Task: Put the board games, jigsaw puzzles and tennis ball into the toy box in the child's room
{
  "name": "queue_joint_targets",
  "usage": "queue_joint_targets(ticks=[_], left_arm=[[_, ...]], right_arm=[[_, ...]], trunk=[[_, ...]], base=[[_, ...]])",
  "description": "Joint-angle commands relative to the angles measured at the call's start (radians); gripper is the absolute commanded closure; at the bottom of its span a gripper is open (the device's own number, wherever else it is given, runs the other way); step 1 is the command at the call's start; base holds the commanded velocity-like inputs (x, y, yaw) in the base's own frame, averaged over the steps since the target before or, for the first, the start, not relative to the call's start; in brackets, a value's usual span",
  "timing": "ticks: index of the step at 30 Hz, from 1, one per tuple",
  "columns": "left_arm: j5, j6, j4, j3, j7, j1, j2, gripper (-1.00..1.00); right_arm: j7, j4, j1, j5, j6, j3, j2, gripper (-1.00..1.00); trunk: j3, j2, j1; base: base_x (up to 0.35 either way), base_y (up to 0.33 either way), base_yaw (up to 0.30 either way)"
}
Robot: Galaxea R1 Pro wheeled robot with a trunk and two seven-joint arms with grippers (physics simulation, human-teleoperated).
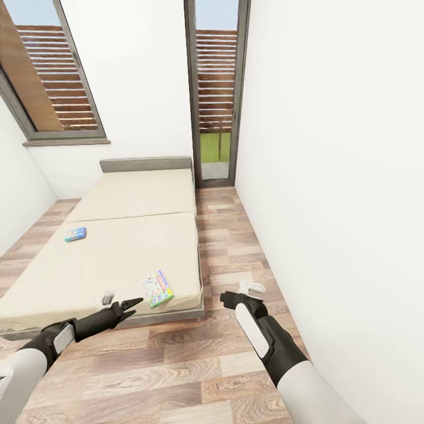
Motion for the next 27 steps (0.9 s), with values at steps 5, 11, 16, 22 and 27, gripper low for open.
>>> queue_joint_targets(ticks=[5,11,16,22,27], left_arm=[[0.010,0.013,0.002,0.000,-0.012,0.017,-0.003,-1.00],[0.028,0.012,0.012,0.039,-0.016,0.029,0.001,-1.00],[0.067,0.020,0.027,0.110,-0.013,0.054,0.002,-1.00],[0.102,0.035,0.046,0.188,-0.027,0.066,-0.004,-1.00],[0.112,0.033,0.050,0.204,-0.074,0.080,-0.005,-1.00]], right_arm=[[-0.010,-0.001,-0.001,-0.008,0.002,0.001,0.000,-1.00],[-0.010,-0.008,-0.001,-0.008,0.004,0.001,0.000,-1.00],[-0.011,-0.056,-0.001,-0.008,0.006,0.000,0.000,-1.00],[-0.012,-0.099,0.000,-0.008,0.008,0.000,0.000,-1.00],[-0.012,-0.105,0.001,-0.008,0.008,0.000,0.000,-1.00]], trunk=[[-0.002,-0.002,0.001],[-0.002,-0.002,0.001],[-0.002,-0.002,0.001],[-0.002,-0.002,0.001],[-0.002,-0.002,0.001]], base=[[0.000,0.000,0.000],[0.000,0.000,0.000],[0.000,0.000,0.000],[0.000,0.000,0.000],[0.000,0.000,0.000]])
